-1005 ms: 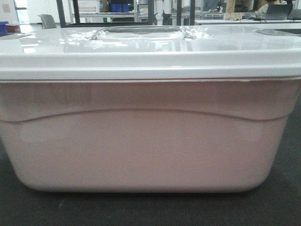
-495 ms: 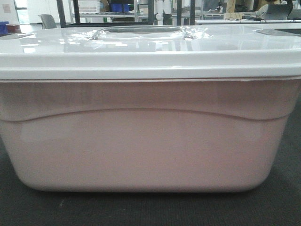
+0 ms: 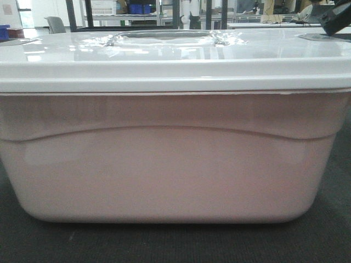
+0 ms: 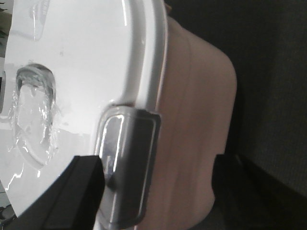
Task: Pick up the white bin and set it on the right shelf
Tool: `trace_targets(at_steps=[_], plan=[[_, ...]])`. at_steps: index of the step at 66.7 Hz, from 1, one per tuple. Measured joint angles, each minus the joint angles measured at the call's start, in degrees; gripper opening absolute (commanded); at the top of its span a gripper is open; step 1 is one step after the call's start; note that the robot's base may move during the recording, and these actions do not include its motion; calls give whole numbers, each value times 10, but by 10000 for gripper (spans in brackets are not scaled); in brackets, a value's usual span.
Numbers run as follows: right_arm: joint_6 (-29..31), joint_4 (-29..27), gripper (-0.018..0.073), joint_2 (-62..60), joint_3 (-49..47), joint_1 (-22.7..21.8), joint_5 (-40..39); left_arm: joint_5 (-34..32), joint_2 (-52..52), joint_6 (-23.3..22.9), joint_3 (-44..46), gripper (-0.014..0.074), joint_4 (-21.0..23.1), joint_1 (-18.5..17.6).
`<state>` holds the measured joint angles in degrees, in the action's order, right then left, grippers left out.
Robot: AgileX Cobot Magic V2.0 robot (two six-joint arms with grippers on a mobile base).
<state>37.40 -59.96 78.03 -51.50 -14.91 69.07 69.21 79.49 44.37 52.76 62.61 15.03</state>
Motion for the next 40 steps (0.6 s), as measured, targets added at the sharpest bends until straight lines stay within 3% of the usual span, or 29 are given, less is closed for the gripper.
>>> trace_targets(at_steps=[40], plan=[[7, -17, 571, 0, 3, 0, -4, -12, 5, 6, -1, 322, 7, -88]])
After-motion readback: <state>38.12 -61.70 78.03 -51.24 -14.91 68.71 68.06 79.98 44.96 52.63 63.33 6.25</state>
